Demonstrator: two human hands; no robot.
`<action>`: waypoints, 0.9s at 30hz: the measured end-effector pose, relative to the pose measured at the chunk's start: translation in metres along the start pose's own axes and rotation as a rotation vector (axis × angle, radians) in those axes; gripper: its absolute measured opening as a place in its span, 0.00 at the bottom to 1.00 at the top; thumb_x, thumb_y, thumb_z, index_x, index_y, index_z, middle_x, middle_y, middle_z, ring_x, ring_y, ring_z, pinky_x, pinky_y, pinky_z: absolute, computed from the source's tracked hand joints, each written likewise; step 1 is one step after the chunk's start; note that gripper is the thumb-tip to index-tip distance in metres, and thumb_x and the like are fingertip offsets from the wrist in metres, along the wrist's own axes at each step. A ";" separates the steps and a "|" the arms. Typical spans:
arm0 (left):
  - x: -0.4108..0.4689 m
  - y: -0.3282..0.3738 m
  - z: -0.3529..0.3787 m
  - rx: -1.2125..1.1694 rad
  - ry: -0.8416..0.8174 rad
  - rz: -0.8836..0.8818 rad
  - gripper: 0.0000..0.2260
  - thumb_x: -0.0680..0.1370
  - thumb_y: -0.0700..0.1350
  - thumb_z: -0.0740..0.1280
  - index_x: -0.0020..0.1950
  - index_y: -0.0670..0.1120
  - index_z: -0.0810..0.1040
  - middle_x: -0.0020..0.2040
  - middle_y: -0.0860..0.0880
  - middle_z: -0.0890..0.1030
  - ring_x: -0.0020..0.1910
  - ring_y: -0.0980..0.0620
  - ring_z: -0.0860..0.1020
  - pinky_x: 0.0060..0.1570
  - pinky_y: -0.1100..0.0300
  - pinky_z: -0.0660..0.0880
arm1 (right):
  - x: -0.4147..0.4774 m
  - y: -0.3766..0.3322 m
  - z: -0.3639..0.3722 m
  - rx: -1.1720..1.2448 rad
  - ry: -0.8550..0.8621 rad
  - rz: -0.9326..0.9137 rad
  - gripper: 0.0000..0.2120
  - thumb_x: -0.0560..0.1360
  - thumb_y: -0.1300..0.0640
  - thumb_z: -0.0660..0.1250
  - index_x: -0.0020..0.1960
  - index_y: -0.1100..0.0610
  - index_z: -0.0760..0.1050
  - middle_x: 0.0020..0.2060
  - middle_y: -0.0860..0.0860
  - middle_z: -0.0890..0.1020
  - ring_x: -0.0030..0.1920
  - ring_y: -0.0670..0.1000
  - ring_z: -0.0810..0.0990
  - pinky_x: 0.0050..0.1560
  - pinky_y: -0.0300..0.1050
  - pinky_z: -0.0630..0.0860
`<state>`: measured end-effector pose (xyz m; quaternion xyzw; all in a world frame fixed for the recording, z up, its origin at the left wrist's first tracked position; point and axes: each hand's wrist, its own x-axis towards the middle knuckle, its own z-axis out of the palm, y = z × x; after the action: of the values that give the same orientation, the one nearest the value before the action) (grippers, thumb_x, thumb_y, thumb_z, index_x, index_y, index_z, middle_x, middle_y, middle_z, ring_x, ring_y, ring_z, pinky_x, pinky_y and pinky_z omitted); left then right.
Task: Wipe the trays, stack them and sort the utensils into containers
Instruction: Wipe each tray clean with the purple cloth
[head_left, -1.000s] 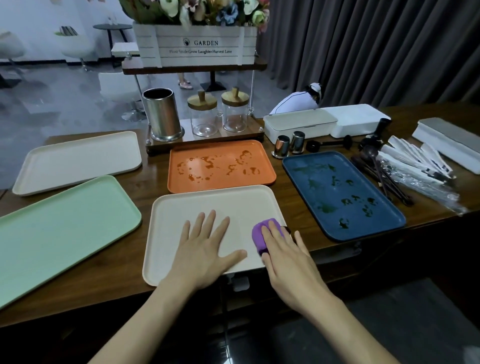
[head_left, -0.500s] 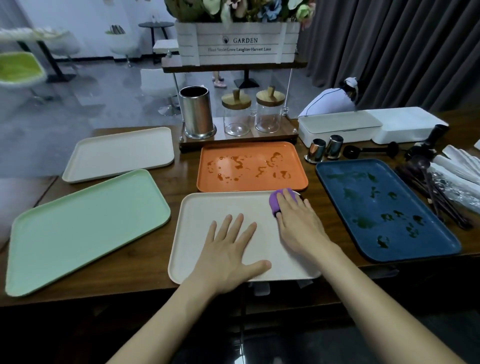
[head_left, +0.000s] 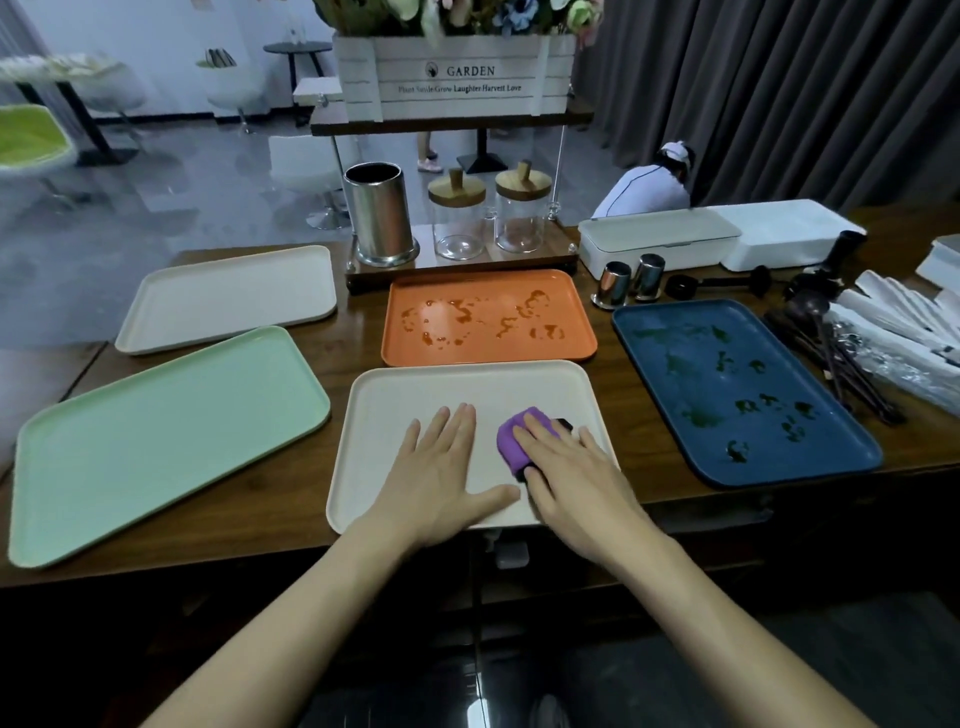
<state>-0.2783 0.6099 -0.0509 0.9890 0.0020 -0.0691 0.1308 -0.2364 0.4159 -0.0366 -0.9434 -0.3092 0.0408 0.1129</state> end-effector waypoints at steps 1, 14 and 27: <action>0.000 -0.006 -0.003 0.017 -0.009 0.002 0.49 0.76 0.75 0.55 0.84 0.46 0.42 0.84 0.51 0.44 0.83 0.51 0.42 0.80 0.49 0.39 | -0.006 0.002 0.000 0.006 0.003 0.008 0.27 0.83 0.51 0.53 0.81 0.49 0.55 0.81 0.47 0.56 0.80 0.50 0.53 0.79 0.50 0.46; -0.025 -0.082 -0.011 -0.062 0.137 -0.119 0.45 0.71 0.79 0.54 0.83 0.57 0.58 0.84 0.50 0.51 0.82 0.47 0.38 0.80 0.47 0.40 | 0.012 0.011 -0.003 -0.076 0.038 0.216 0.26 0.84 0.52 0.52 0.81 0.53 0.53 0.81 0.50 0.55 0.79 0.52 0.55 0.79 0.56 0.47; -0.022 -0.079 -0.013 -0.126 0.236 -0.149 0.23 0.87 0.50 0.49 0.82 0.47 0.62 0.83 0.48 0.58 0.83 0.48 0.46 0.80 0.51 0.41 | 0.037 -0.088 0.019 0.004 -0.002 -0.127 0.26 0.83 0.54 0.54 0.80 0.55 0.56 0.80 0.51 0.57 0.79 0.55 0.54 0.78 0.50 0.50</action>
<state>-0.2997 0.6899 -0.0564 0.9772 0.0950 0.0385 0.1858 -0.2603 0.5104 -0.0338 -0.9215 -0.3686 0.0350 0.1169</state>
